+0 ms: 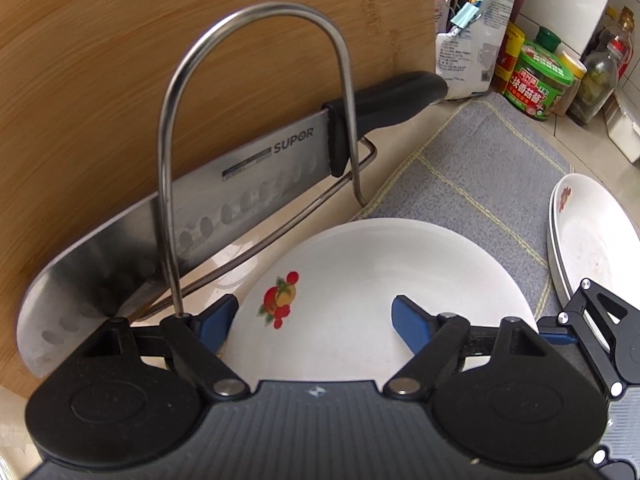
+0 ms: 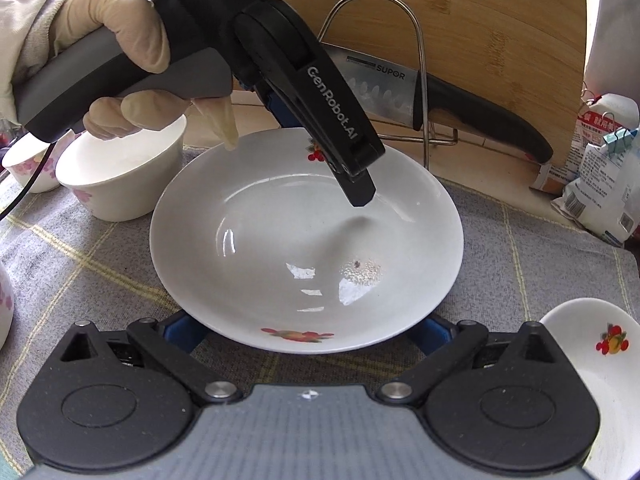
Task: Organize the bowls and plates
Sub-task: 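Grasp the plate rim with the left gripper while the right gripper grasps the opposite rim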
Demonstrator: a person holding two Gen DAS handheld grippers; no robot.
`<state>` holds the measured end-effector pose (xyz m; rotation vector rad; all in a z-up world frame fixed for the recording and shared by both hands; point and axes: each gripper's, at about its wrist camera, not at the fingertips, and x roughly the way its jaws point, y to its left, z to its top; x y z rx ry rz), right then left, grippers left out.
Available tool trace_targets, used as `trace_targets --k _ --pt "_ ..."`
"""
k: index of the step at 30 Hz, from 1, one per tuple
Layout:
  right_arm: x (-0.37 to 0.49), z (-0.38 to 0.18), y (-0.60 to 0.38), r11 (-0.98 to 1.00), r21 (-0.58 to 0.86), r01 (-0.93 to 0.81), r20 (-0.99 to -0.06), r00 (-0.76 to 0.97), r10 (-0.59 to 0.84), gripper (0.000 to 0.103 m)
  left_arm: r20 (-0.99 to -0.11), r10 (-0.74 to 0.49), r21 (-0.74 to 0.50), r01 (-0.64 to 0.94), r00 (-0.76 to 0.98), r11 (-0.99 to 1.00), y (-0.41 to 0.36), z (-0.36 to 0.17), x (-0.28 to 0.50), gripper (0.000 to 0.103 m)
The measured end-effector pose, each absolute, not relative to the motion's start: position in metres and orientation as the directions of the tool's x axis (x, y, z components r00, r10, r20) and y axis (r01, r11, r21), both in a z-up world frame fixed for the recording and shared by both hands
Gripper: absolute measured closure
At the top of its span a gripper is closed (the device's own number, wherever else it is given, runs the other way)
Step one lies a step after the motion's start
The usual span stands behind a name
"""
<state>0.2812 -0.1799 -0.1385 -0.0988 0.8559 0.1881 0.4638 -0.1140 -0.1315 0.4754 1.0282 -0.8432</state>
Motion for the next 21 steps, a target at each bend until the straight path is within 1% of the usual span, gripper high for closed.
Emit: trace_targets --k 5,9,11,16,21 --pt "0.28 -0.14 -0.179 0.979 -0.01 -0.203 -0.751 0.647 0.127 0.0 -0.885 -0.386 -0.029 0.797 0.259 0.603 -0.111 -0.13 0.465 0.027" --pt "0.279 -0.14 -0.179 0.98 -0.008 -0.199 -0.749 0.651 0.126 0.0 -0.881 -0.391 -0.025 0.798 0.267 0.602 -0.109 -0.13 0.464 0.028" --pt "0.279 -0.14 -0.18 0.981 -0.01 -0.195 -0.749 0.651 0.122 0.0 -0.879 -0.395 -0.022 0.805 0.267 0.593 -0.108 -0.129 0.463 0.03" --pt "0.275 -0.14 -0.182 0.982 0.0 -0.187 -0.752 0.648 0.123 0.0 -0.869 -0.424 -0.029 0.829 0.255 0.558 -0.103 -0.124 0.46 0.03" --pt "0.271 -0.139 -0.181 0.982 -0.01 -0.188 -0.754 0.646 0.116 0.0 -0.88 -0.418 -0.029 0.853 0.226 0.522 -0.1 -0.123 0.456 0.03"
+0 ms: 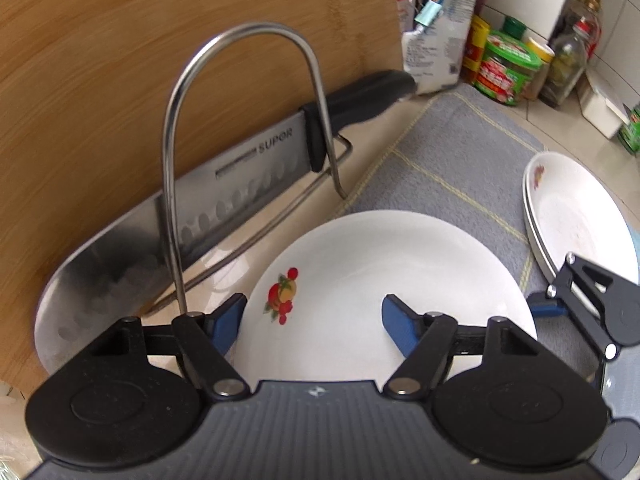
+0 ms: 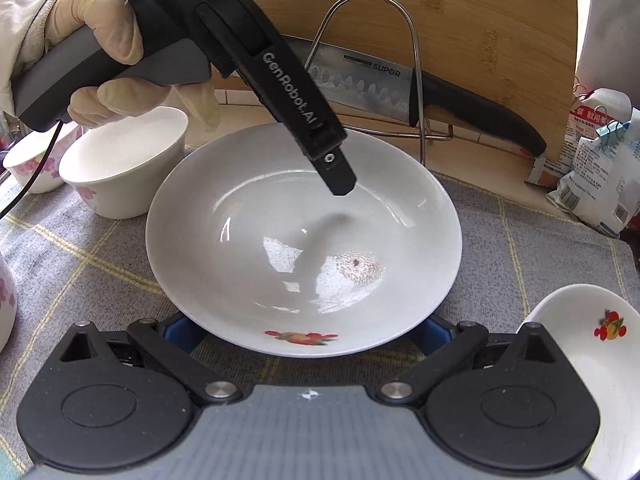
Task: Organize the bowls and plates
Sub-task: 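Grasp the plate rim with the left gripper while the right gripper grasps the opposite rim, then lift the plate with both grippers and carry it toward the plate stack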
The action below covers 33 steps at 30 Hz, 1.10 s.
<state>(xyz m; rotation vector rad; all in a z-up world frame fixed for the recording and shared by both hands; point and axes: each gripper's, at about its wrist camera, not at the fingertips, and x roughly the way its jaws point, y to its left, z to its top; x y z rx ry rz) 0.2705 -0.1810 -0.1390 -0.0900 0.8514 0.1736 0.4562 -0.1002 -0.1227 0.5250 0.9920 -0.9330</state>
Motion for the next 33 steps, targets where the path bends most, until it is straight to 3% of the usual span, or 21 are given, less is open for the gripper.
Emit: trace_targets --k 17,25,33 --pt "0.268 -0.14 -0.177 0.982 -0.02 -0.188 -0.735 0.669 0.113 0.0 -0.854 -0.481 -0.076 0.869 0.196 0.489 -0.095 -0.125 0.462 0.025" --pt "0.266 -0.141 -0.181 0.981 -0.003 -0.195 -0.735 0.666 0.13 0.0 -0.846 -0.521 -0.137 0.898 0.114 0.419 -0.086 -0.114 0.464 0.025" --pt "0.261 -0.142 -0.181 0.974 -0.018 -0.228 -0.724 0.675 0.145 0.0 -0.877 -0.481 -0.191 0.917 0.0 0.349 -0.08 -0.111 0.473 0.025"
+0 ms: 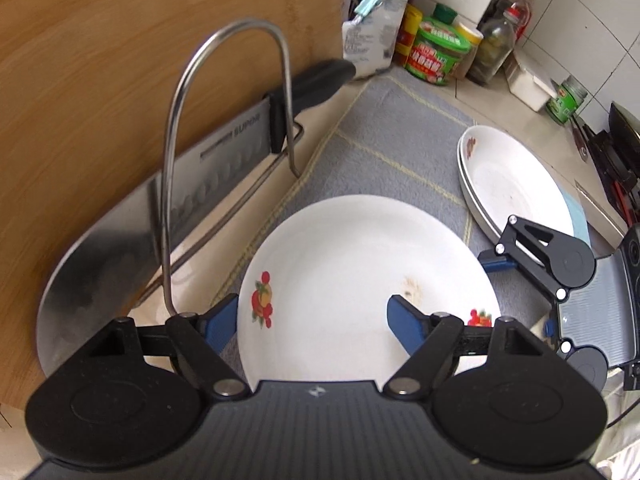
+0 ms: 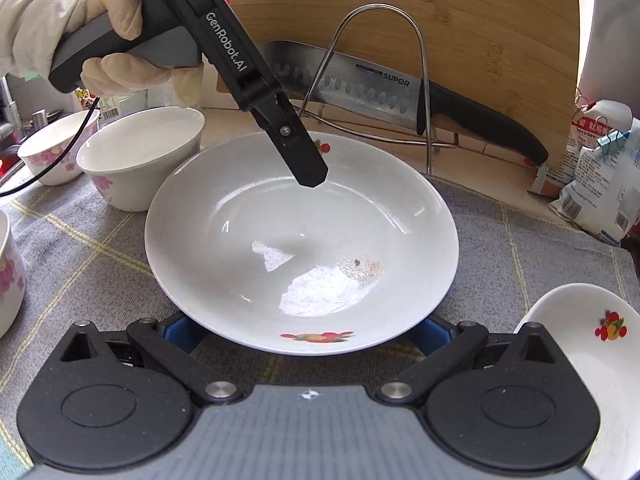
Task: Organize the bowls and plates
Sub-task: 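Lift the plate with both grippers and carry it toward the plate stack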
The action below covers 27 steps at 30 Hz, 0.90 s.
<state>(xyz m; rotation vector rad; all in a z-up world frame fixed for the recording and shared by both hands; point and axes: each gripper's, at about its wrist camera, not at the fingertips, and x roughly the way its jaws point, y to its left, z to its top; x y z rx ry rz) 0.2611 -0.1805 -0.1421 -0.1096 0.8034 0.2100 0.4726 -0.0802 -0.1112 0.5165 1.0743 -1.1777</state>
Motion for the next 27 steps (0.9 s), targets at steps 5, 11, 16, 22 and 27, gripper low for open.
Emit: trace_targets --k 5,11,16,22,27 --pt "0.261 -0.143 -0.181 0.971 -0.019 -0.238 -0.715 0.682 0.153 0.0 -0.892 -0.452 -0.178 0.929 -0.012 0.325 -0.083 -0.112 0.472 0.025" --pt "0.262 -0.143 -0.183 0.97 -0.015 -0.242 -0.709 0.687 0.16 0.0 -0.897 -0.442 -0.166 0.927 -0.001 0.336 -0.087 -0.115 0.474 0.025" --pt "0.263 -0.143 -0.184 0.972 -0.01 -0.234 -0.712 0.685 0.157 0.0 -0.893 -0.449 -0.165 0.929 0.003 0.333 -0.085 -0.114 0.473 0.025" --pt "0.258 -0.141 -0.179 0.97 -0.059 -0.234 -0.7 0.703 0.127 0.0 -0.878 -0.479 -0.167 0.938 -0.001 0.303 -0.079 -0.105 0.47 0.025" --pt "0.256 -0.139 -0.177 0.963 -0.094 -0.251 -0.699 0.706 0.116 0.0 -0.875 -0.484 -0.168 0.939 -0.002 0.3 -0.076 -0.103 0.468 0.025"
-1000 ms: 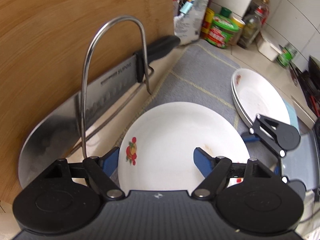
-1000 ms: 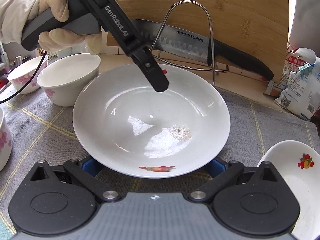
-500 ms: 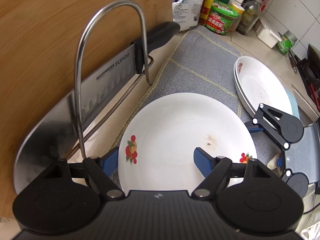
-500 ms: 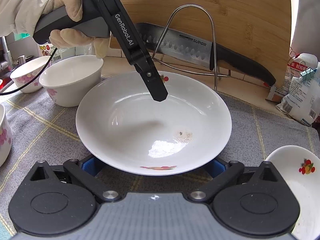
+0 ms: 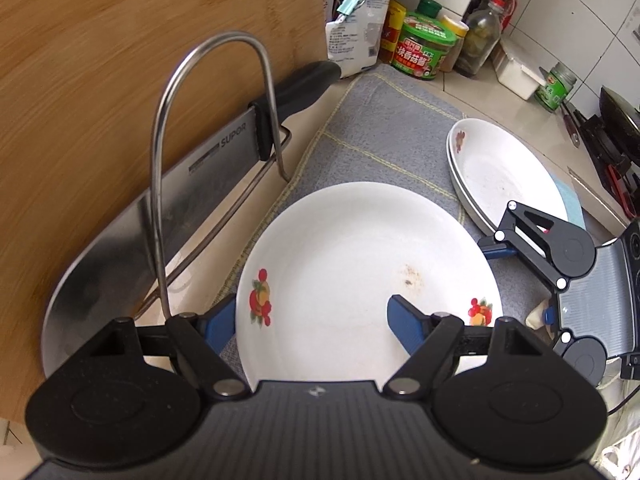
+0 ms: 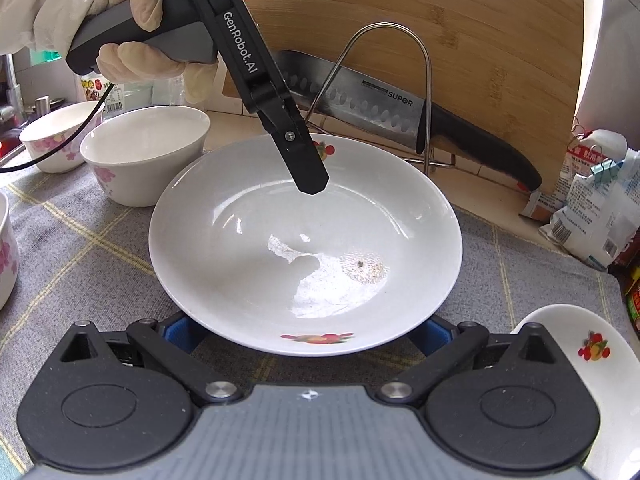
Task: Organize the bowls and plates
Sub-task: 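Lift the plate with both grippers and carry it toward the plate stack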
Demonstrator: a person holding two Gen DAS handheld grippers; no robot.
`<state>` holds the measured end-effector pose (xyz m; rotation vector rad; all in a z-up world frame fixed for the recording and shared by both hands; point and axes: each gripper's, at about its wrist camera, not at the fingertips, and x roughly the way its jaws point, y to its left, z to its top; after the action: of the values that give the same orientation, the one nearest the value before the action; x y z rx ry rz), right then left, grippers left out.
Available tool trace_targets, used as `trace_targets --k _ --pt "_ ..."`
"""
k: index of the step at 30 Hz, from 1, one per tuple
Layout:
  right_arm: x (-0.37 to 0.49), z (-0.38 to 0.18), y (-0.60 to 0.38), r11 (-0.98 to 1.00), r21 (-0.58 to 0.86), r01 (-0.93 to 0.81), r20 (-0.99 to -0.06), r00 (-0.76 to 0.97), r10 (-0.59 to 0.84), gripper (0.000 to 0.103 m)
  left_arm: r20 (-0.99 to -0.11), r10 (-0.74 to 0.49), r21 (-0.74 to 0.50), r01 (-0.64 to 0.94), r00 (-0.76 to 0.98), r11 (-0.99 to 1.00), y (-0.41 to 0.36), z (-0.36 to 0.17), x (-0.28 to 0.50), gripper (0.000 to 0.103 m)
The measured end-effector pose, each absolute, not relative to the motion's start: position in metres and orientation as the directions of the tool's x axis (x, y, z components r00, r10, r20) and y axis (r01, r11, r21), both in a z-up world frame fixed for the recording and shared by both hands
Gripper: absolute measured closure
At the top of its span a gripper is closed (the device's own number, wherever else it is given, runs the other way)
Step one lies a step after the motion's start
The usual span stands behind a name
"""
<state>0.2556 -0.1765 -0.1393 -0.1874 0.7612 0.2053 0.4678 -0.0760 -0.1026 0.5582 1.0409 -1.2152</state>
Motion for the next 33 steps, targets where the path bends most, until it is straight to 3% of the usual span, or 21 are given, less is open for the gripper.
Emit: trace_targets --k 33 --pt "0.231 -0.105 -0.179 0.948 -0.108 -0.3 -0.683 0.715 0.148 0.0 -0.871 -0.489 -0.122 0.946 0.044 0.301 -0.074 -0.071 0.434 0.025"
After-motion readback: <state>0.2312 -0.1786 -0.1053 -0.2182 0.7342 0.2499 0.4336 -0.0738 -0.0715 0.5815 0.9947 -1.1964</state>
